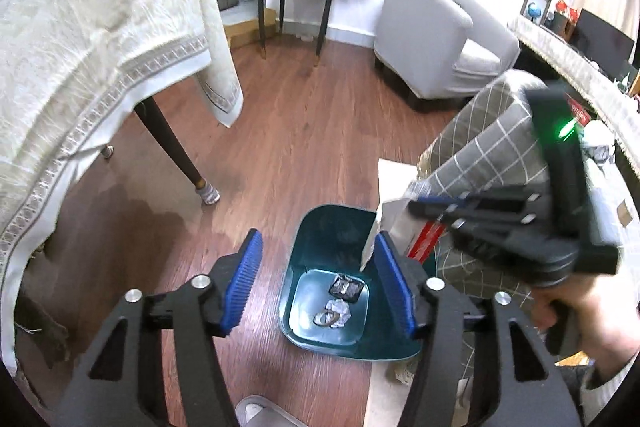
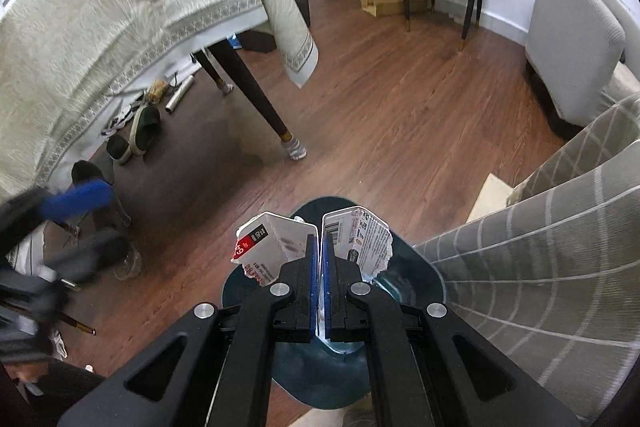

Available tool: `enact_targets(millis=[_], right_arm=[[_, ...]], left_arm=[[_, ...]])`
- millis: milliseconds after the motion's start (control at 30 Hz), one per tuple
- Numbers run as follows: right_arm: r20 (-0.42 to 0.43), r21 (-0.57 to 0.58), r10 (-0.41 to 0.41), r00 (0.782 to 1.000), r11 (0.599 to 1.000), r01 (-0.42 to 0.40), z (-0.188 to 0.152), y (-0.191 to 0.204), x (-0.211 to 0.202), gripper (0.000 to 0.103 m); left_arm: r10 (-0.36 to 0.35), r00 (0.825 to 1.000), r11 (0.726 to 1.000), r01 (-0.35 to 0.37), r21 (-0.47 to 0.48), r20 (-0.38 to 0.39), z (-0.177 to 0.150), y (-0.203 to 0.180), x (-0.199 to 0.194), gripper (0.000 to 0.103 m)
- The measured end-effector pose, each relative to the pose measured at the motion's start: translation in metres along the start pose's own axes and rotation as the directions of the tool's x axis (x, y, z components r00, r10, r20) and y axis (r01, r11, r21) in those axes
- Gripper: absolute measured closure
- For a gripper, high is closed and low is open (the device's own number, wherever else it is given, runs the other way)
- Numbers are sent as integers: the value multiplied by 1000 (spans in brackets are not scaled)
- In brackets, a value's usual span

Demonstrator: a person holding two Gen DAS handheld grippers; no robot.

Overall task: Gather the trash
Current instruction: 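Open the left tool to drop the ring while the right tool releases the packaging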

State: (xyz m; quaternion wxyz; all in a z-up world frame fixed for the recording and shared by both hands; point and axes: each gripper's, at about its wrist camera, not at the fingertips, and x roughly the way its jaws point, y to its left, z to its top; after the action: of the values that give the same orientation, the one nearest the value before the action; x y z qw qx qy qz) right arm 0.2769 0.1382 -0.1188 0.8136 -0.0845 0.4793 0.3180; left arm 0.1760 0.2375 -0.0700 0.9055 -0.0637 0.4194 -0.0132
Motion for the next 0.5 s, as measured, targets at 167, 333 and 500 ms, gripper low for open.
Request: enact_targets(millis=[167,333,500], right_arm=[[-52,3,5,999,1000,-5,-6,6,29,101],[-109,9,4,994,1000,-4,-16,9,57,101],[-165,-1,-4,986,1000,4,-26,13,78,100]], left_arm=[[-5,999,1000,6,-30,41,8,4,-18,52],[-27,995,999,31,-35,92,17,-2,-39,59],[-47,991,998,51,-32,125,22,-9,-52,62]])
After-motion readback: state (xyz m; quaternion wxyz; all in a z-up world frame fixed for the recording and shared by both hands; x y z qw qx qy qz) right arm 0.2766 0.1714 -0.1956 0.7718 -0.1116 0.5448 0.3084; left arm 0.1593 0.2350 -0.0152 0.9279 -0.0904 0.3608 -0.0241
